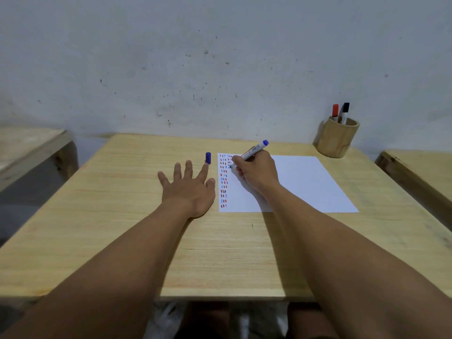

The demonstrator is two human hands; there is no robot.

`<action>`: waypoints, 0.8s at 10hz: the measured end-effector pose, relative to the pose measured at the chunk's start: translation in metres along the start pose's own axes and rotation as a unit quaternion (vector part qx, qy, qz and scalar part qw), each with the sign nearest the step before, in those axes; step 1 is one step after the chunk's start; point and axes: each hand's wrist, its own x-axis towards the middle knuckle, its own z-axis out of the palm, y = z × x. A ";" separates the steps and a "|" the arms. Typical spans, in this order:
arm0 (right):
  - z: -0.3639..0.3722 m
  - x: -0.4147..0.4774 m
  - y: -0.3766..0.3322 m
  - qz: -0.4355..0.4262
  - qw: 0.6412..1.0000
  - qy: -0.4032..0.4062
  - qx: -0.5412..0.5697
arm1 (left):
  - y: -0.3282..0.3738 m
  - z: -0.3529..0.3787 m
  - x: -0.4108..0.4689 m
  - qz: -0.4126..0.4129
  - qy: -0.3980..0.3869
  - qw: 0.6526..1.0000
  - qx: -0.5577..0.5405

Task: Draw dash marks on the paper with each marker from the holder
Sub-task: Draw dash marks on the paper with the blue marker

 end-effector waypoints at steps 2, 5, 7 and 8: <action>-0.002 0.000 -0.001 0.003 1.000 -0.008 0.003 | 0.001 0.000 0.001 -0.002 -0.001 1.000 0.000; -0.004 0.000 -0.001 0.015 0.999 0.016 0.040 | 0.000 0.001 0.000 -0.001 0.000 1.000 0.001; -0.006 0.001 0.002 0.030 0.996 0.018 0.082 | 0.000 0.002 0.000 -0.005 0.012 1.000 -0.019; -0.005 0.000 0.001 0.019 0.998 0.009 0.063 | 0.000 0.002 0.000 -0.006 0.016 1.000 -0.023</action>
